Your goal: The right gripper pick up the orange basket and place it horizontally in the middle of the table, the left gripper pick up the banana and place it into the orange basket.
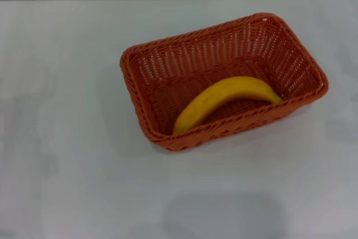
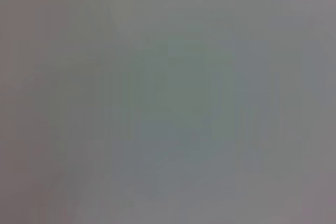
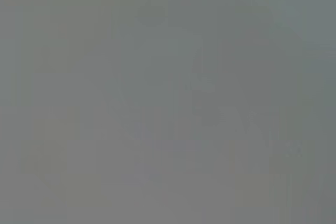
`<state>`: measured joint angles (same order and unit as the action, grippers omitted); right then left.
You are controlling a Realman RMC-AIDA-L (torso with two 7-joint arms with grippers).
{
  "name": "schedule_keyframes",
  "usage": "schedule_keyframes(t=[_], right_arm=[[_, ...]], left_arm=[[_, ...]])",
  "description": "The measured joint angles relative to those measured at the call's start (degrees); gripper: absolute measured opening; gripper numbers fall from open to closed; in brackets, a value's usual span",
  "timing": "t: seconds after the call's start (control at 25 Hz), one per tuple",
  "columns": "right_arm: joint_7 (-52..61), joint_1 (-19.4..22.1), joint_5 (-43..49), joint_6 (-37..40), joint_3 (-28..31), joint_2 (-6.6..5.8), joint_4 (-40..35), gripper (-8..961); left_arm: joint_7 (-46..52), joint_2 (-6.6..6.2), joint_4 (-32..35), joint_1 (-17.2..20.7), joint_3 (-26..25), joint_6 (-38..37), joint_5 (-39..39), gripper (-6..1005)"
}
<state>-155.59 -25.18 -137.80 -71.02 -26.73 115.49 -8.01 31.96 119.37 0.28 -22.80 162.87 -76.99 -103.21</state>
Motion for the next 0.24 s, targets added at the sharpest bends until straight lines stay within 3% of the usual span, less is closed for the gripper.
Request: schedule_keyframes(t=[0.24], right_arm=[[-0.02, -0.22, -0.01, 0.0, -0.17, 0.0, 0.35, 874]], left_arm=[[-0.4, 0.14, 0.42, -1.65, 0.0, 3.19, -0.78, 886]])
